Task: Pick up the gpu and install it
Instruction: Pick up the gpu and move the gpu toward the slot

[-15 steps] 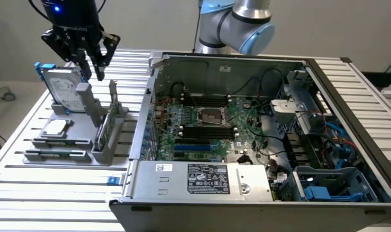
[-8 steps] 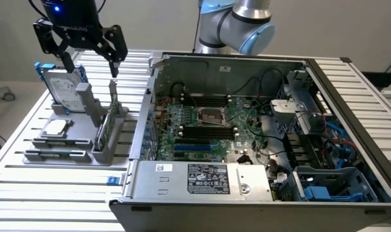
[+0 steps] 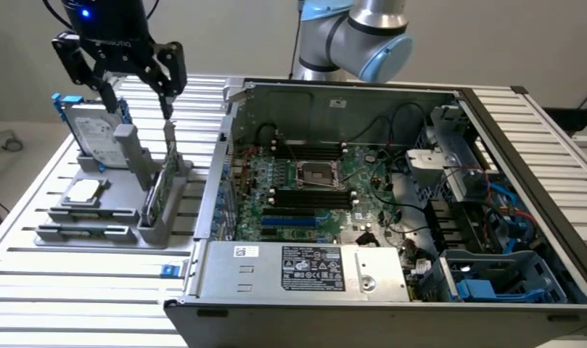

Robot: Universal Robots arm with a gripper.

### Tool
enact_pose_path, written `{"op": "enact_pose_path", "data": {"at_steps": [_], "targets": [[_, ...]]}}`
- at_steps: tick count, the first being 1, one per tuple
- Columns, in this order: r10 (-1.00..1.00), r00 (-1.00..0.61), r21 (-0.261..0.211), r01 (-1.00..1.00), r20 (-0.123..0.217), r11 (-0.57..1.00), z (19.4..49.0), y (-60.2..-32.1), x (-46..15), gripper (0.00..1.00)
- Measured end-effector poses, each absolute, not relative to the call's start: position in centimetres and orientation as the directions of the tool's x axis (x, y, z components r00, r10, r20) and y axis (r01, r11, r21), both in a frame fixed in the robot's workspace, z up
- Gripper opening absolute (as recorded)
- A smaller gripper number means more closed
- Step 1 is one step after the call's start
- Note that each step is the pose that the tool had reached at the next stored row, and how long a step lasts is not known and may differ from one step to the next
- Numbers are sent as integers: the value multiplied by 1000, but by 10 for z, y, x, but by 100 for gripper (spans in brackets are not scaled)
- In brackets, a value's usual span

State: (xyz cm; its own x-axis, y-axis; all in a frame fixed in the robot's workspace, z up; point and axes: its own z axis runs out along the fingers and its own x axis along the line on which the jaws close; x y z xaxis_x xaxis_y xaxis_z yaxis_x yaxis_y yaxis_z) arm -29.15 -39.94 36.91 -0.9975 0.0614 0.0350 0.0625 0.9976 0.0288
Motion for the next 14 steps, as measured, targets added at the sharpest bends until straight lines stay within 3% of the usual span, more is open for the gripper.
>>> {"op": "enact_pose_path", "data": {"at_steps": [3, 4, 6, 7, 8, 11, 13, 14], "targets": [[62, -997, 29, 63, 35, 998, 369, -399, -292, 51], [61, -997, 29, 62, 35, 998, 369, -399, -292, 51], [61, -997, 29, 62, 35, 998, 369, -399, -292, 25], [61, -997, 29, 62, 35, 998, 369, -399, -292, 25], [61, -997, 29, 62, 35, 998, 369, -399, -292, 12], [61, -997, 29, 62, 35, 998, 369, -399, -292, 10], [62, -997, 29, 63, 35, 998, 369, -399, -292, 33], [61, -997, 29, 62, 35, 998, 369, -399, -292, 33]]}}
